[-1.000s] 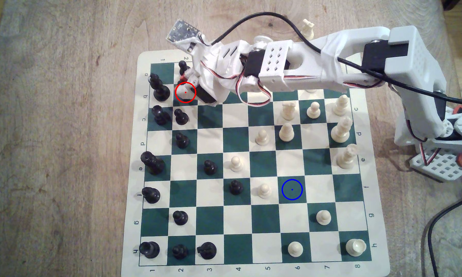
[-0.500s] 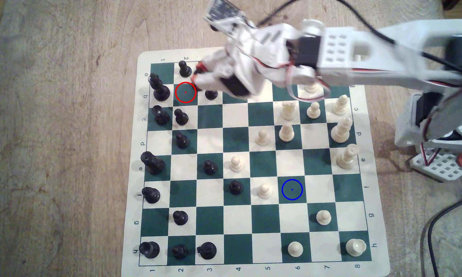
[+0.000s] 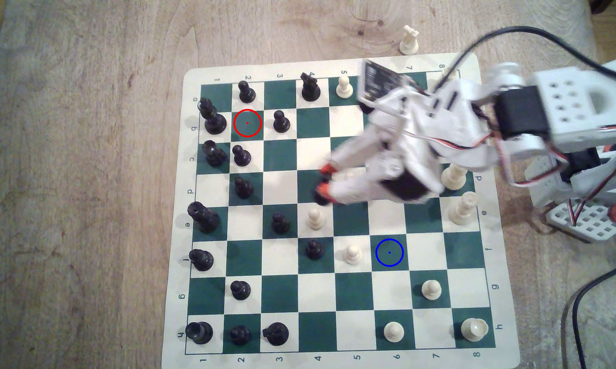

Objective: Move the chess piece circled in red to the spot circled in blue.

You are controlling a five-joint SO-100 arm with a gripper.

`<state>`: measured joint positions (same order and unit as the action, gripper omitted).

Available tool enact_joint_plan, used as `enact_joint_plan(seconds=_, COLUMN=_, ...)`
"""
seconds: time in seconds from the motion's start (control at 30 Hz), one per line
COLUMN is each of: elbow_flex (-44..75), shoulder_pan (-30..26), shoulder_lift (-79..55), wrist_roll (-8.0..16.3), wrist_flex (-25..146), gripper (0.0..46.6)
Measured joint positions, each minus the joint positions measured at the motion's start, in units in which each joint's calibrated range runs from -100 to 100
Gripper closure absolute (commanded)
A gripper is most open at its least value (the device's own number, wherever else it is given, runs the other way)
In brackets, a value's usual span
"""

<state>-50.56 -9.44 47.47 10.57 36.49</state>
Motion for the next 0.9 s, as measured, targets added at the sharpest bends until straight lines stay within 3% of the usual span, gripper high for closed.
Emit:
enact_joint_plan(seconds=0.47, elbow_flex=-18.08, shoulder_pan=-11.21, shoulder_lift=18.43, wrist_roll=-1.37, wrist_flex=8.69, gripper=46.0)
enact_joint_plan(seconds=0.73, elbow_flex=-28.92, shoulder_pan=-11.43, shoulder_lift=19.19, wrist_roll=-3.37, wrist_flex=2.95, gripper=46.0)
enact_joint_plan(seconds=0.9, elbow_flex=-32.99, shoulder_pan=-8.78, shoulder_lift=17.34, wrist_roll=-4.84, wrist_flex=-4.06, gripper=46.2)
